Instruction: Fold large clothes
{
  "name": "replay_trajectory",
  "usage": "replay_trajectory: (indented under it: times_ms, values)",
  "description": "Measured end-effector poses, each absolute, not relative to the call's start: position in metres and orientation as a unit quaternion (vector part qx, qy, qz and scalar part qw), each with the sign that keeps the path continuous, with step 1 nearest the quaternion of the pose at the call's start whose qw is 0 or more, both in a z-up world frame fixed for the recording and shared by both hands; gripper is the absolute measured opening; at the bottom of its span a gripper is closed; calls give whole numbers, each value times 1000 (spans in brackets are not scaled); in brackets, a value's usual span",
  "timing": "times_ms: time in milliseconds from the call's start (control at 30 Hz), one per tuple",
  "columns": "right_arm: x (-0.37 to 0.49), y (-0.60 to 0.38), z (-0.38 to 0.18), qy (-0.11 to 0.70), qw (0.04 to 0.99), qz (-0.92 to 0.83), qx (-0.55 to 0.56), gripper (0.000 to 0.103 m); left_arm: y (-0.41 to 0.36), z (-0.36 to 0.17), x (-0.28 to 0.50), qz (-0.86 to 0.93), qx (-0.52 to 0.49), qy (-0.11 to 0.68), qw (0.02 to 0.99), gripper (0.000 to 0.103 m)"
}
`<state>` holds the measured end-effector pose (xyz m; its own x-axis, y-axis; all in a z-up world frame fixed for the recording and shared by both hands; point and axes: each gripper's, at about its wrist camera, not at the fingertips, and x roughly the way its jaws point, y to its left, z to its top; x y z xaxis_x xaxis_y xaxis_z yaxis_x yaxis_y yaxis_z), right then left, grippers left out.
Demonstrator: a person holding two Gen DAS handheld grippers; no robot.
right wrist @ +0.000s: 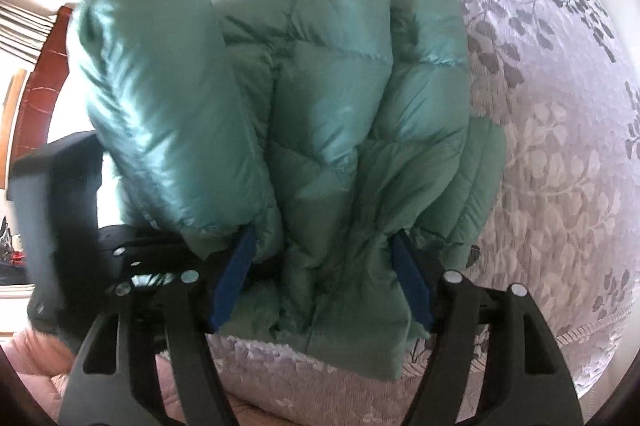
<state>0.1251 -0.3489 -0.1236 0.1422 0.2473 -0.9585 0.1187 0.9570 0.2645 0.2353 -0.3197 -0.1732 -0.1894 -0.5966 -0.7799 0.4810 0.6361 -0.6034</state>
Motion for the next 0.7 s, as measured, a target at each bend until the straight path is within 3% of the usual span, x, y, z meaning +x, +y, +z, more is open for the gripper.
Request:
replay_trajectory:
  times_ms: [100, 233, 700]
  values:
    - [131, -344, -134, 656, 741, 38, 139, 51, -325, -172, 223, -423, -38, 642, 638, 5]
    - [131, -342, -148, 660, 740, 16, 128, 25, -326, -168, 217, -424, -35, 640, 640, 5]
    - [140, -334, -167, 659, 735, 33, 157, 27, -324, -120, 192, -419, -7, 613, 669, 13]
